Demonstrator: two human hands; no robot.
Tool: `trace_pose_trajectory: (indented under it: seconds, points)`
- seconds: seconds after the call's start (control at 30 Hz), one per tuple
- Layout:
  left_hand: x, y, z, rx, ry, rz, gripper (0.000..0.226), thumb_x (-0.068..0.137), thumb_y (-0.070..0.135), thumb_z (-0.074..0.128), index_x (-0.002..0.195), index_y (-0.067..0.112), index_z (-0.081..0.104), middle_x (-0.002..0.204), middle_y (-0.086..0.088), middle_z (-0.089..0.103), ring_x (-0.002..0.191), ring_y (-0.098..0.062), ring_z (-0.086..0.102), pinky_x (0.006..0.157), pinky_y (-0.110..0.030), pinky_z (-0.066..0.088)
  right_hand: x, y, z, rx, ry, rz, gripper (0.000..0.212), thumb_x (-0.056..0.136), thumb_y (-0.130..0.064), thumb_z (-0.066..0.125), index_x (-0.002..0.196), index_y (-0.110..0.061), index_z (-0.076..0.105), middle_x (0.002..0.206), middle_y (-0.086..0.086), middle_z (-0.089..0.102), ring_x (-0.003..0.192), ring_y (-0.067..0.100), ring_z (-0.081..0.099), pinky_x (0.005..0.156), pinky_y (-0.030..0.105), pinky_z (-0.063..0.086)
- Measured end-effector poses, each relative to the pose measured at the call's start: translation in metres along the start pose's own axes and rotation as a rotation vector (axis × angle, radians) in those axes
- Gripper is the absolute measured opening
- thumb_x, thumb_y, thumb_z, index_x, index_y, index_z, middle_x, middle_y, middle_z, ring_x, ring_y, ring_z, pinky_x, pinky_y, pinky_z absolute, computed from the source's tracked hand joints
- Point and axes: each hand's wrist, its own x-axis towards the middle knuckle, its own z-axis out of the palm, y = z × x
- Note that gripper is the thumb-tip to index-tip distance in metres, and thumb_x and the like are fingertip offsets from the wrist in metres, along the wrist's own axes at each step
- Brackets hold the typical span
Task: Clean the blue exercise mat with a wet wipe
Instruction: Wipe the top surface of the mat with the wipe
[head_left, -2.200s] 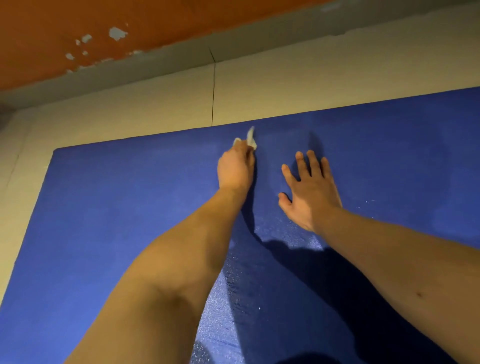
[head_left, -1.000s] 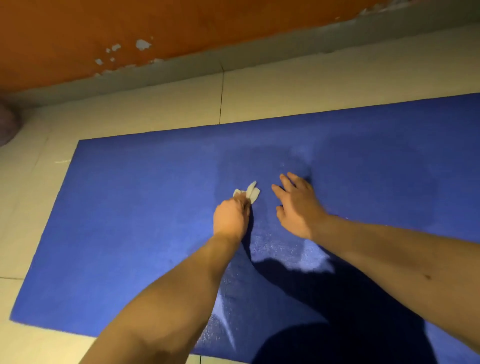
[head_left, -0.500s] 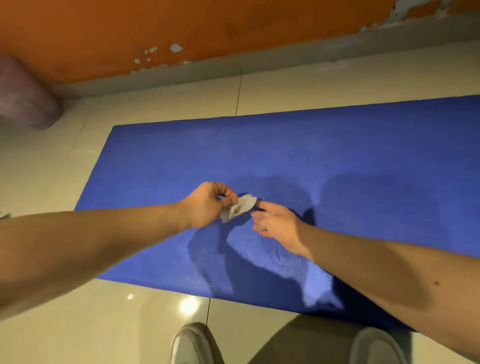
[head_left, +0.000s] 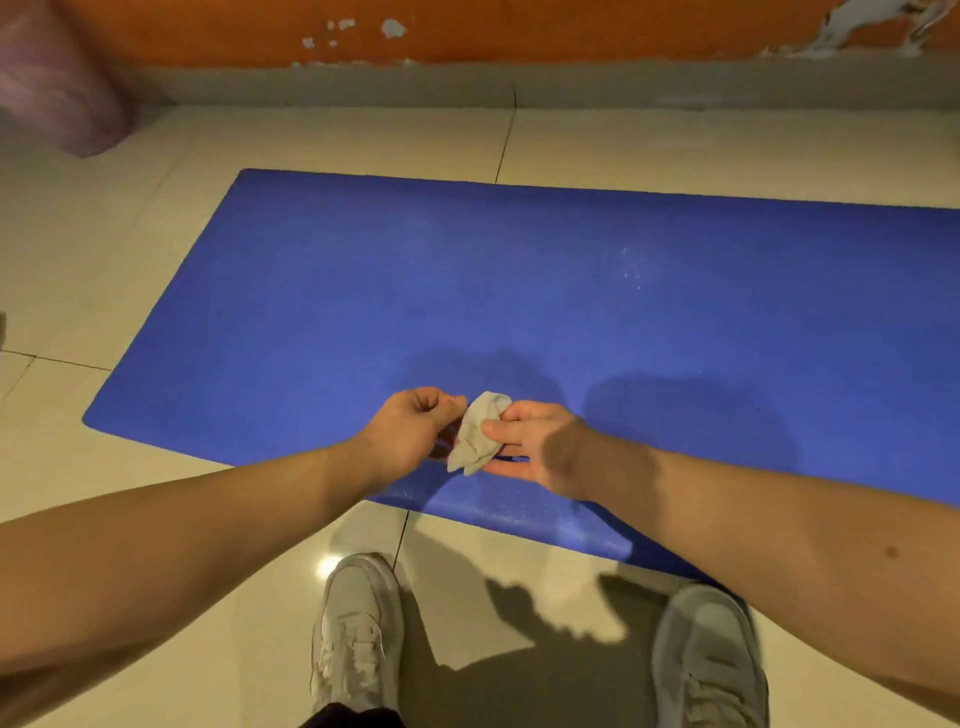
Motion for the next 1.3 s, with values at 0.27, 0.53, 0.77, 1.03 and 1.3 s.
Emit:
trace_pose_trajectory:
  seconds: [0.27, 0.53, 0.77, 1.03, 1.3]
  points:
    - [-0.019, -0.028, 0.014, 0.056, -0.016, -0.013, 0.023, 0.09, 0.006, 0.072, 0.103, -0.009, 0.062, 0.084, -0.016, 0.063, 0.07, -0.022, 0.063, 0.064, -0.026, 0.057, -0.025, 0.021, -0.005, -0.088, -0.017, -0.065, 0.02, 0.101, -0.006, 0.056, 0.119, 0.002, 0.062, 0.113, 0.021, 0.073, 0.102, 0.032, 0.073, 0.093, 0.042, 0.058]
    - [-0.007, -0.041, 0.03, 0.147, -0.006, 0.046, 0.009, 0.091, 0.003, 0.07, 0.091, -0.003, 0.063, 0.074, -0.006, 0.059, 0.057, -0.009, 0.059, 0.057, -0.02, 0.053, -0.019, 0.041, -0.027, -0.051, -0.024, 0.044, 0.019, 0.103, -0.006, 0.05, 0.118, -0.002, 0.062, 0.12, 0.017, 0.069, 0.105, 0.031, 0.072, 0.086, 0.038, 0.06]
    - [0.031, -0.063, 0.01, 0.969, 0.068, 0.082, 0.032, 0.097, 0.029, 0.057, 0.124, 0.013, 0.06, 0.128, -0.007, 0.056, 0.11, -0.028, 0.057, 0.091, -0.039, 0.05, 0.022, 0.031, -0.048, -0.866, 0.446, -0.528, 0.011, 0.091, -0.009, 0.051, 0.084, -0.001, 0.051, 0.069, 0.007, 0.06, 0.056, 0.015, 0.048, 0.052, 0.033, 0.038]
    - [0.048, -0.088, -0.014, 1.273, 0.095, 0.064, 0.066, 0.093, 0.033, 0.062, 0.148, 0.012, 0.035, 0.154, 0.0, 0.028, 0.138, -0.024, 0.028, 0.101, -0.042, 0.048, 0.038, 0.101, -0.036, -1.534, 0.149, -0.698, 0.039, 0.074, 0.003, 0.07, 0.107, -0.015, 0.059, 0.124, 0.012, 0.056, 0.121, 0.023, 0.041, 0.11, 0.034, 0.031]
    - [0.05, -0.1, -0.026, 1.22, 0.135, 0.009, 0.08, 0.094, 0.042, 0.064, 0.156, 0.019, 0.02, 0.161, 0.004, 0.014, 0.144, -0.023, 0.016, 0.105, -0.044, 0.046, 0.034, 0.104, -0.038, -1.918, 0.134, -0.433, 0.064, 0.104, -0.057, 0.029, 0.16, -0.04, 0.004, 0.168, 0.009, -0.014, 0.149, 0.044, -0.024, 0.121, 0.062, -0.009]
